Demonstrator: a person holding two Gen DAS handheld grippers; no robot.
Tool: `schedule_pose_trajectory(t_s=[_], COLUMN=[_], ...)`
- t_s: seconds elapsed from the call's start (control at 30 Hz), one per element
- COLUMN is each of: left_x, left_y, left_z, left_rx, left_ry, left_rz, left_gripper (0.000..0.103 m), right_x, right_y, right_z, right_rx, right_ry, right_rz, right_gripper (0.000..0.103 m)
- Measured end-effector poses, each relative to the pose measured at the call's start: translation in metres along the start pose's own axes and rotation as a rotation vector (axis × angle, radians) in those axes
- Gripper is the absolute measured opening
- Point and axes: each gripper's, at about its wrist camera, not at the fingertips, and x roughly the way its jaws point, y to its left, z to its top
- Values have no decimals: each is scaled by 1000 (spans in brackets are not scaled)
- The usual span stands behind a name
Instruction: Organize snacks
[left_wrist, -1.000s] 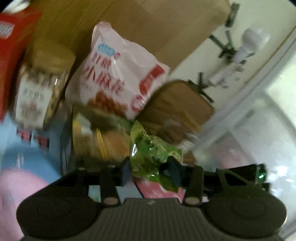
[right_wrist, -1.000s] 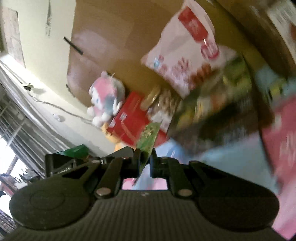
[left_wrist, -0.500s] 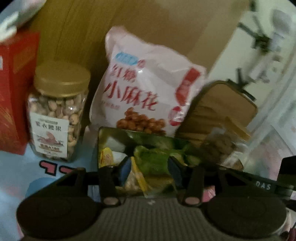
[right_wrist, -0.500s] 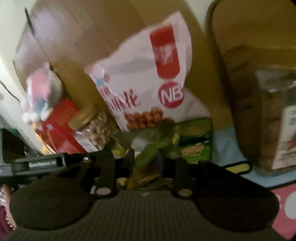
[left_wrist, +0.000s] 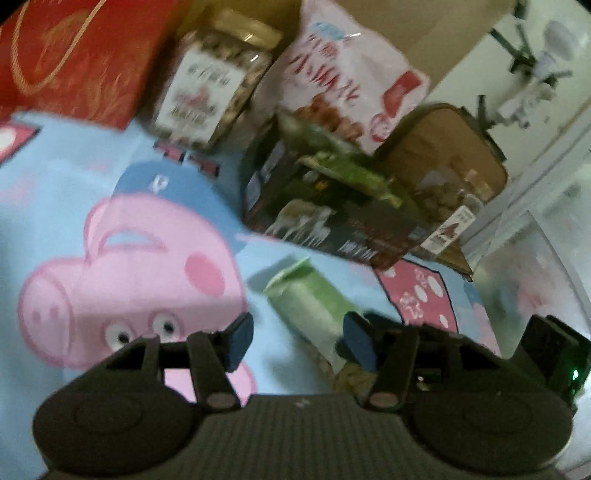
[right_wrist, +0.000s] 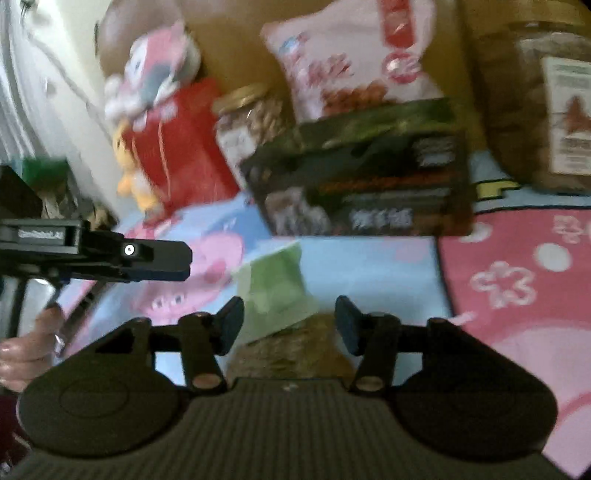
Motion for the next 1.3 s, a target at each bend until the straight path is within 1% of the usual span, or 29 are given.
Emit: schedule_pose_trajectory(t_s=[0.07, 0.13, 0.2, 0.27, 0.3, 0.33, 0.37, 0.4, 0.43, 0.47, 0.5, 0.53, 0.6, 0.67, 0.7, 0.73, 0.8, 0.83, 0.9, 0.97, 1.03, 1.07, 1.1, 1.17, 1.2, 1.23, 1.27, 1.3], left_x=[5, 7, 3, -8, -16, -23, -30, -38, -45, -51, -56, -60, -69, -75, -78, -80, -84, -85, -84, -79, -72, -68, -65, -56, -50, -44, -43, -39], left_y=[5, 11, 16, 21, 24, 26, 29, 33, 38, 44, 48, 52, 60, 66, 69, 71, 75, 77, 80, 79, 73, 68, 65, 60, 59, 59, 57, 53], left_z=[0, -2, -4, -6, -8, -9, -11, -13, -15, -17, -19, -20, -26, -30, -32, -33, -34, -34, -33, -31, -30, -30, -30, -30, -30, -30, -30, -30], left_rx=[-24, -43, -60, -63, -67, -71, -77, -86, -99, -112, -120, -127, -137, -139, -137, -137, -136, -139, -149, -147, -126, -111, -100, -81, -78, -76, -62, -45], left_ry=[18, 25, 14, -7, -19, -30, -42, -54, -67, -76, -79, -83, -88, -84, -83, -85, -91, -95, -103, -87, -68, -60, -55, -39, -26, -14, -21, -9], left_rz=[18, 28, 26, 16, 8, 1, -5, -8, -8, -4, -1, 0, 5, 7, 8, 9, 0, -1, 1, -1, -11, -13, -13, -1, 6, 6, 10, 29], left_gripper=[55, 55, 55, 55, 55, 55, 56, 59, 60, 60, 60, 60, 60, 60, 60, 60, 61, 61, 64, 64, 64, 64, 64, 58, 47, 43, 35, 34], right_x=[10, 21, 26, 26, 25, 23, 22, 25, 29, 32, 32, 33, 30, 23, 15, 7, -5, -9, -9, -3, 6, 14, 19, 30, 30, 36, 41, 43], right_y=[14, 30, 50, 72, 82, 95, 108, 122, 133, 144, 151, 158, 168, 175, 176, 175, 170, 162, 145, 127, 118, 112, 113, 109, 110, 111, 112, 113], right_z=[3, 5, 4, 1, -2, -7, -16, -27, -42, -58, -72, -84, -98, -103, -102, -96, -80, -68, -50, -35, -29, -24, -27, -28, -32, -31, -32, -32], right_rx=[-95, -181, -281, -401, -461, -551, -661, -791, -931, -1052, -1138, -1191, -1229, -1224, -1195, -1138, -979, -869, -667, -492, -384, -345, -323, -297, -294, -291, -282, -284], right_ry=[1, 39, 49, 36, 19, -10, -37, -56, -70, -85, -97, -94, -83, -98, -100, -100, -86, -72, -55, -39, -26, -13, -1, 21, 28, 37, 43, 31], right_rz=[-28, -34, -76, -133, -175, -241, -319, -399, -461, -494, -495, -472, -414, -372, -335, -284, -192, -156, -100, -52, -19, 2, 12, 17, 18, 23, 34, 40], right_gripper=[66, 53, 52, 46, 45, 45, 45, 46, 46, 47, 48, 49, 59, 59, 60, 61, 62, 62, 61, 62, 62, 62, 62, 62, 61, 61, 60, 48])
